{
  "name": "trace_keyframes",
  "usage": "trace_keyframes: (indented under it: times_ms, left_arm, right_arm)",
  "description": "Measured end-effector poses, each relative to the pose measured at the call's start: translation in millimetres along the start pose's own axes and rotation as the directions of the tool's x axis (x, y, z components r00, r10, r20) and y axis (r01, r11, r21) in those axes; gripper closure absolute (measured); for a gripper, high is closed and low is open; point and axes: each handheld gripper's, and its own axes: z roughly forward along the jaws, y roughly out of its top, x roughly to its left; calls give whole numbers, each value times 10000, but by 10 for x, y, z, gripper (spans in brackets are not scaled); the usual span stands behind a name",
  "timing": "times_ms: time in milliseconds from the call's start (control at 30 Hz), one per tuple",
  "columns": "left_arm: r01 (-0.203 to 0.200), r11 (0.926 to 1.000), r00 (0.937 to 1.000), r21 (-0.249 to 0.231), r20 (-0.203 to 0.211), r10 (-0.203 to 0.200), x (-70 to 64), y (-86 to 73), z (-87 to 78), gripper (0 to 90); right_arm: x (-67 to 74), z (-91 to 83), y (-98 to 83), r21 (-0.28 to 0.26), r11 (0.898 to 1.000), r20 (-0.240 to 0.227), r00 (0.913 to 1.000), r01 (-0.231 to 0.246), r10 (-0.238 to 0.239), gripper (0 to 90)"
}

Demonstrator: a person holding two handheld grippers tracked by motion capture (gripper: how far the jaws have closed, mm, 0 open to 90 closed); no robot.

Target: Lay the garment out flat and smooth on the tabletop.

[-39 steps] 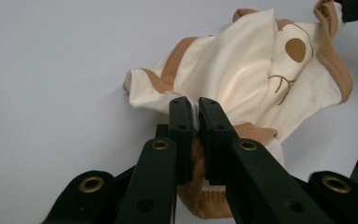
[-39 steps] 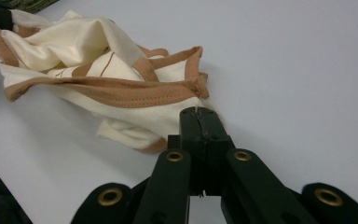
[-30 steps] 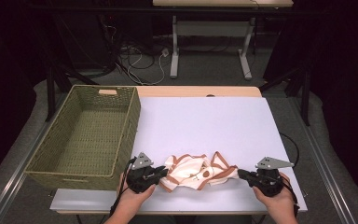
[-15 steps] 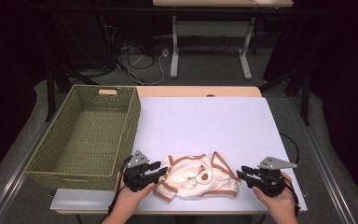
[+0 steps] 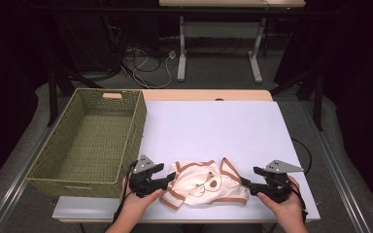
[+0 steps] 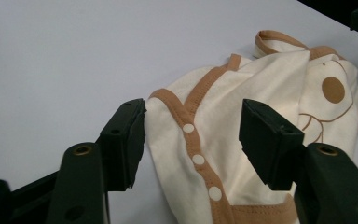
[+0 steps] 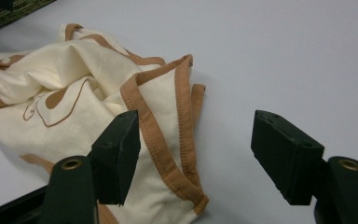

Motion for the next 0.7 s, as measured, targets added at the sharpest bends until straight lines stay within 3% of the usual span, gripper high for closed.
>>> trace_keyframes:
  times_ms: [233, 267, 600, 700]
  left_arm:
    - [-102, 9999, 9997, 101, -209, 104, 24, 22, 84, 372]
    - [-132, 9998, 9997, 154, -227, 136, 29, 27, 94, 372]
    - [-332, 9986, 9989, 417, -308, 345, 89, 48, 262, 364]
    - [-137, 9989, 9995, 450, -288, 150, 97, 39, 325, 375]
  right_arm:
    - [37, 54, 38, -7, 9998, -5, 9998, -178, 178, 249]
    - [33, 59, 49, 98, 10000, -5, 10000, -4, 4, 241]
    - [99, 154, 84, 67, 9999, -21, 9999, 143, -143, 217]
    - [98, 168, 81, 27, 9999, -8, 9999, 116, -116, 217]
